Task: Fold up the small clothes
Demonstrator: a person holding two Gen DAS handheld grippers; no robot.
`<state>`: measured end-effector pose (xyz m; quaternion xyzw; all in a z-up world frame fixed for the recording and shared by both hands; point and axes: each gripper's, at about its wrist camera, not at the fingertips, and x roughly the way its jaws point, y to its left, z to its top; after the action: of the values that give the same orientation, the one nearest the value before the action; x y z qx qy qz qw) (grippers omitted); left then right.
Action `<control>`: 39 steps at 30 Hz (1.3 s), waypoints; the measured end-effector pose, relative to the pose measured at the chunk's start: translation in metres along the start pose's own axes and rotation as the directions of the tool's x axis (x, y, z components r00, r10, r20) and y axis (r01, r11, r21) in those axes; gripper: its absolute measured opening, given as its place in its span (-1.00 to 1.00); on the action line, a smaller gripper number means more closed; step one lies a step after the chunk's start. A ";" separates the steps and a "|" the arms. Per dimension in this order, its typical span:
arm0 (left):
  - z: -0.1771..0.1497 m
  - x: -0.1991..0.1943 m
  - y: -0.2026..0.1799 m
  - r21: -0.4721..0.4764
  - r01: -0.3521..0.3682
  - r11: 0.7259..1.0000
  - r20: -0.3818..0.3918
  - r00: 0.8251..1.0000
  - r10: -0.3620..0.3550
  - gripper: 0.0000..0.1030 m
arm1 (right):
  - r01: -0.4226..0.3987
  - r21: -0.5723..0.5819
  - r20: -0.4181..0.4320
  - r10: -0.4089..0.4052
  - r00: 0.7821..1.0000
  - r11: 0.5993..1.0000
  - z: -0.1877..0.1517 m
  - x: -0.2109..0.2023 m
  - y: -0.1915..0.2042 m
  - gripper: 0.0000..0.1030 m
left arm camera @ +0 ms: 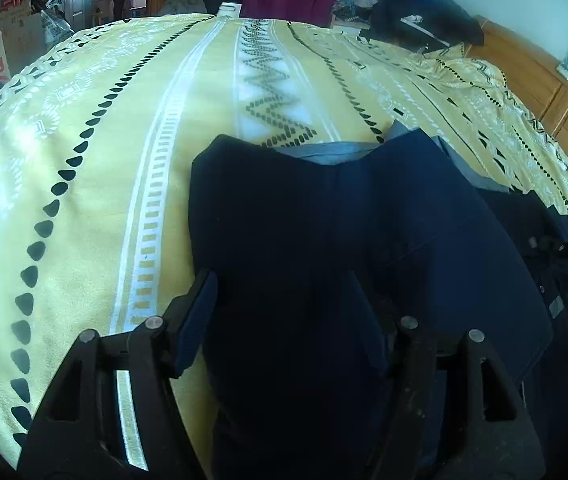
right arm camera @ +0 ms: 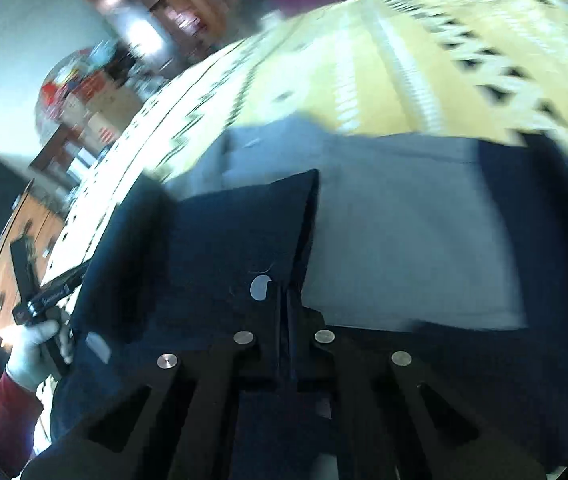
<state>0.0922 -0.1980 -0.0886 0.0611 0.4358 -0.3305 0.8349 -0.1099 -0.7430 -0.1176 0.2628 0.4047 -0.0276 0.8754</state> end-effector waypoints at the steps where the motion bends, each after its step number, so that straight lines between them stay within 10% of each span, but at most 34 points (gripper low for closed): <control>1: 0.000 0.002 0.000 0.003 -0.007 1.000 -0.010 1.000 0.007 0.28 | 0.026 0.026 0.005 -0.026 1.000 0.999 -0.001 -0.008 -0.016 -0.93; 10: -0.003 0.001 -0.005 0.033 -0.060 0.998 -0.035 0.998 0.061 0.31 | 0.100 0.092 -0.013 -0.099 0.995 0.991 -0.006 -0.010 -0.062 -0.80; 18: -0.007 -0.074 0.022 -0.052 -0.122 0.991 0.144 0.981 0.128 0.27 | 0.133 -0.033 0.114 -0.129 0.985 0.991 -0.017 -0.053 -0.019 -0.63; 23: -0.018 -0.066 -0.010 0.160 -0.164 0.974 0.073 0.985 0.154 0.30 | 0.033 -0.099 -0.005 -0.034 0.999 0.995 -0.031 -0.014 0.003 -0.63; 27: -0.048 -0.008 0.000 0.305 -0.374 0.876 -0.077 0.907 0.414 0.40 | -0.024 -0.061 -0.058 0.020 0.998 0.998 -0.041 0.018 0.009 -0.60; 29: -0.050 -0.017 0.032 0.138 -0.323 0.936 -0.080 0.939 0.336 0.64 | -0.037 -0.053 -0.051 0.034 0.998 0.998 -0.042 0.021 0.007 -0.58; 33: -0.052 -0.049 0.071 -0.040 -0.439 0.898 -0.072 0.897 0.436 0.39 | -0.076 -0.065 -0.046 0.073 0.996 0.995 -0.047 0.016 0.003 -0.35; 36: -0.044 -0.068 0.050 -0.034 -0.415 0.909 0.021 0.909 0.416 0.38 | -0.089 -0.063 -0.032 0.087 0.996 0.994 -0.052 0.016 0.003 -0.27; 39: -0.029 -0.059 0.001 0.090 -0.285 0.954 0.096 0.956 0.277 0.43 | -0.092 -0.076 -0.018 0.091 0.996 0.993 -0.054 0.020 0.007 -0.18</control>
<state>0.0493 -0.1562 -0.0611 0.1516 0.3706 -0.2325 0.8864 -0.1325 -0.7077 -0.1578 0.2472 0.3995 0.0302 0.8823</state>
